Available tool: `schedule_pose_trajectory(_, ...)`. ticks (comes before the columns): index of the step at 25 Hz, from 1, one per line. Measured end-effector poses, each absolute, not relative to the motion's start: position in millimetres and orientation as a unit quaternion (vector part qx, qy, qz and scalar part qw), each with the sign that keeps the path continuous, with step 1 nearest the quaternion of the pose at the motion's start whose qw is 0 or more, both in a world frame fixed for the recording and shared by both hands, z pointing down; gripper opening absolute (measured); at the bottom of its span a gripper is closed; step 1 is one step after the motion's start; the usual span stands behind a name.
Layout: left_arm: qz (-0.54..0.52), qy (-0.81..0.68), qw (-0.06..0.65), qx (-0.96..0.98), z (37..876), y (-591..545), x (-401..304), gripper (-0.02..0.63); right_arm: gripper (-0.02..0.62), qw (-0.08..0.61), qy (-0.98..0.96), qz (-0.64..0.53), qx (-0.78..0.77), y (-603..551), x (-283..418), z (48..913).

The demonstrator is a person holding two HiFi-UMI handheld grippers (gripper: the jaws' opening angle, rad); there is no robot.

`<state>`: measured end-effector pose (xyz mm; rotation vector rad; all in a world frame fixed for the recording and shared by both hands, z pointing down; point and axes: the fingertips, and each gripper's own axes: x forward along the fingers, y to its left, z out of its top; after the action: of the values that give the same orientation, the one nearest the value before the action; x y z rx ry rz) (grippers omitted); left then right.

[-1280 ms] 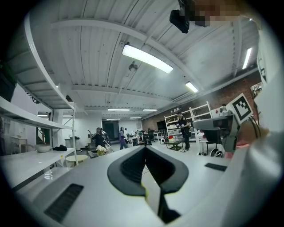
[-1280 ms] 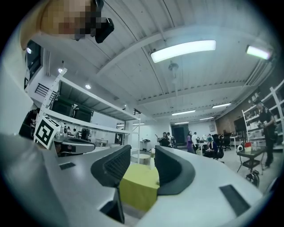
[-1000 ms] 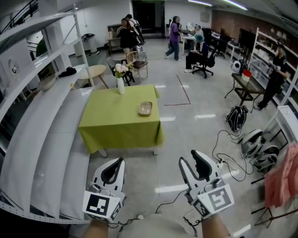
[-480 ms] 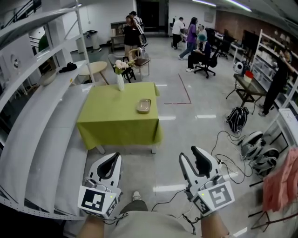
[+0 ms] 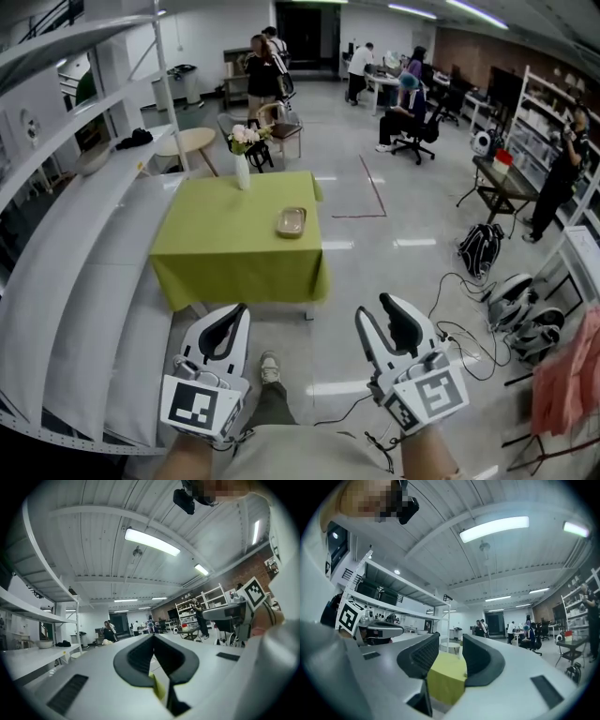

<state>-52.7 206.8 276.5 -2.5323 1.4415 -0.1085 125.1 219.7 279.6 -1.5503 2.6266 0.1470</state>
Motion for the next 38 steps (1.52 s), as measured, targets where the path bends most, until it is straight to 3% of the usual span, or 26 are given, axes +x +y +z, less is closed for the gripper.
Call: schedule_pose_trajectory(38,-0.084,0.409,0.02,-0.909,305,-282,-140,0.006,0.141,-0.048,0.821,-0.021,-0.568,-260,27,301)
